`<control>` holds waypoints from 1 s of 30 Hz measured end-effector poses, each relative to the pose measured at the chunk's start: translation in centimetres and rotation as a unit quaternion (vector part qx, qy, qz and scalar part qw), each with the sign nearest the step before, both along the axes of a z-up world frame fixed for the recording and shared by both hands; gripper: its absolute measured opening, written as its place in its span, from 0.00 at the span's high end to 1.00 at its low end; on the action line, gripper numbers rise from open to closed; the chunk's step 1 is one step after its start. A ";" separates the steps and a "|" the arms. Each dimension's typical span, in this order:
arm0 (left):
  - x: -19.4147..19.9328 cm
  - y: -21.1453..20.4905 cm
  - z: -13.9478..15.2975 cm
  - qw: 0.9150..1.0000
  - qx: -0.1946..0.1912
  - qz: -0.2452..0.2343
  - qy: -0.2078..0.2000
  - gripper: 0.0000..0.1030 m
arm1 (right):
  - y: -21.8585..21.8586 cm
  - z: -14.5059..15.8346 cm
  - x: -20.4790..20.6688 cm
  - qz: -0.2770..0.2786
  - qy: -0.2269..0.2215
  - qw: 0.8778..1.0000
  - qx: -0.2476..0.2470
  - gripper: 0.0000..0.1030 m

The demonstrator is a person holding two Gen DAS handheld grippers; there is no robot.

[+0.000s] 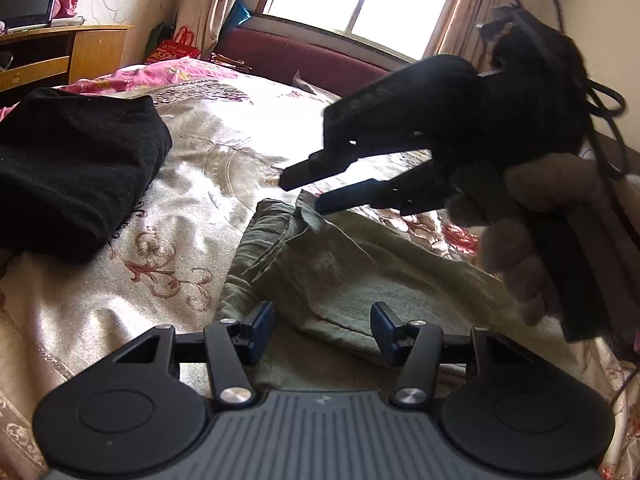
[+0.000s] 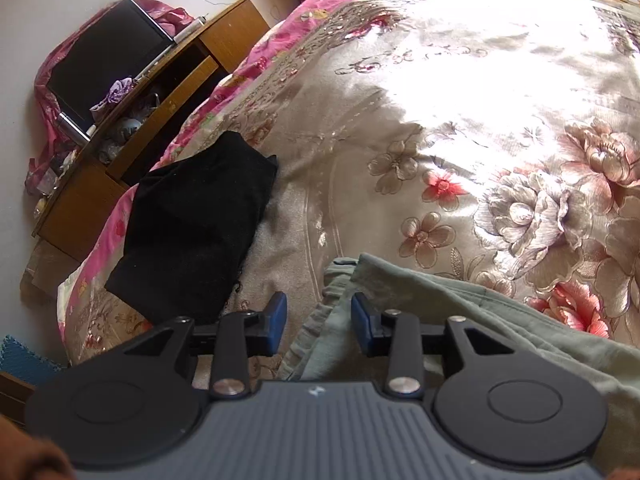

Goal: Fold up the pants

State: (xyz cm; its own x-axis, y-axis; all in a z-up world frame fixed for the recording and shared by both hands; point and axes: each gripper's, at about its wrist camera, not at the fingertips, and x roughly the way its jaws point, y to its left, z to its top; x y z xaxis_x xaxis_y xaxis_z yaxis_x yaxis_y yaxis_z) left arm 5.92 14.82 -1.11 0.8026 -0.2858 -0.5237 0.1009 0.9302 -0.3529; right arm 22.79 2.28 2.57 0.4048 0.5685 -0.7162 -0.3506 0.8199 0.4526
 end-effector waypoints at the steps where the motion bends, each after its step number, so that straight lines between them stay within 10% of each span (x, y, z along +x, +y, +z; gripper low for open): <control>1: -0.1 0.4 0.1 1.000 -0.006 0.012 -0.001 0.36 | -0.5 0.7 -1.2 0.003 -0.024 1.000 -0.007 0.64; 12: -1.1 5.2 0.6 0.984 -0.048 0.167 -0.028 0.36 | 0.5 -1.0 -12.1 0.110 -0.166 0.964 -0.176 0.58; 18: -1.0 6.0 0.4 0.982 -0.054 0.176 -0.034 0.32 | 3.9 -3.8 -12.5 0.095 -0.196 0.956 -0.196 0.58; 24: -0.9 6.6 0.1 0.981 -0.069 0.181 -0.026 0.31 | 4.8 -5.4 -12.8 0.079 -0.275 0.910 -0.298 0.60; 30: -0.6 5.8 0.1 0.984 -0.052 0.168 -0.024 0.31 | 4.3 -5.2 -14.5 0.082 -0.278 0.915 -0.280 0.59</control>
